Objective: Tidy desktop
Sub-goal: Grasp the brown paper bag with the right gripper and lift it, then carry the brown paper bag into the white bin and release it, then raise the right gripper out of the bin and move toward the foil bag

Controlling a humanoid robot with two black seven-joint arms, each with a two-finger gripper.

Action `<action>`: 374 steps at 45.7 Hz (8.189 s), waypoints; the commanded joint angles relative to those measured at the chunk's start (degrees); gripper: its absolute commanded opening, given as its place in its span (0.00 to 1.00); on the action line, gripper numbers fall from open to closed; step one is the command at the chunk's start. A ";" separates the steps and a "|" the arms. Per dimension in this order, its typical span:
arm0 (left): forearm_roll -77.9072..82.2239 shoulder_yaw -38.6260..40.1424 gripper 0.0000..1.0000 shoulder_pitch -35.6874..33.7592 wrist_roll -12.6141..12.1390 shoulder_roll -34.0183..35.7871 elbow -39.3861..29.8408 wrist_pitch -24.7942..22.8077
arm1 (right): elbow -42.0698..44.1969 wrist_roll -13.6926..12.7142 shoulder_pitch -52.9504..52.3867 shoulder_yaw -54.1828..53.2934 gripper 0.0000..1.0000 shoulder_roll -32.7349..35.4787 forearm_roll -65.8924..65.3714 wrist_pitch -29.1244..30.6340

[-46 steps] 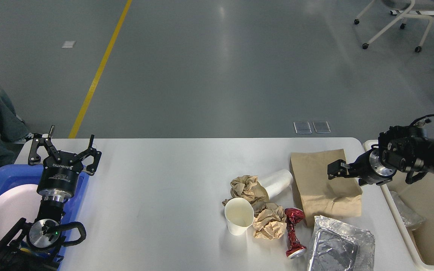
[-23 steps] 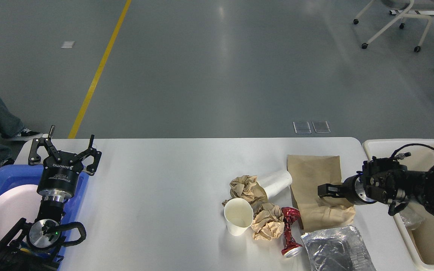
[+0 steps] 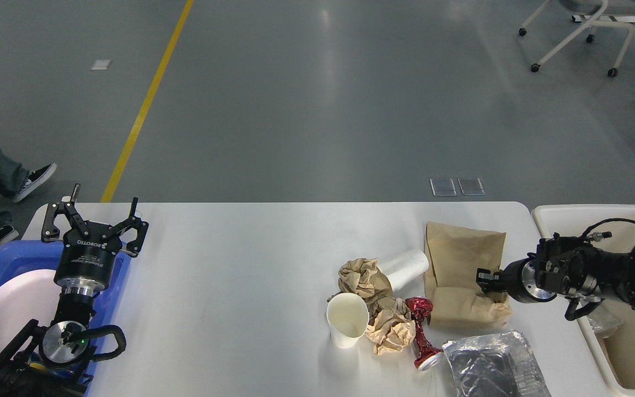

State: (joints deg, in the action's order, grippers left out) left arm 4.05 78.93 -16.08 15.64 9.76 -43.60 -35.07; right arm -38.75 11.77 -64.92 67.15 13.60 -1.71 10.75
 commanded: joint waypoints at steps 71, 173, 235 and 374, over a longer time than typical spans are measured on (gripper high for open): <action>0.00 0.00 0.96 0.00 0.00 0.00 0.00 0.00 | -52.57 -18.98 -68.94 19.25 0.00 24.81 -3.30 22.31; 0.00 0.00 0.96 0.00 0.00 0.00 0.00 0.00 | 22.76 -18.54 28.37 -31.81 1.00 14.17 -5.05 -18.40; 0.00 0.00 0.96 0.00 0.00 0.00 0.00 0.00 | -50.63 -19.15 -75.96 5.63 1.00 11.98 -3.30 39.09; 0.00 0.00 0.96 0.00 0.00 0.00 0.00 0.00 | -57.23 -21.26 -84.48 11.78 0.85 7.76 8.92 39.26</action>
State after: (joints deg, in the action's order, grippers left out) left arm 4.03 78.92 -16.08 15.64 9.76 -43.59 -35.07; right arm -95.72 -9.54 -142.71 78.56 21.54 6.82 45.10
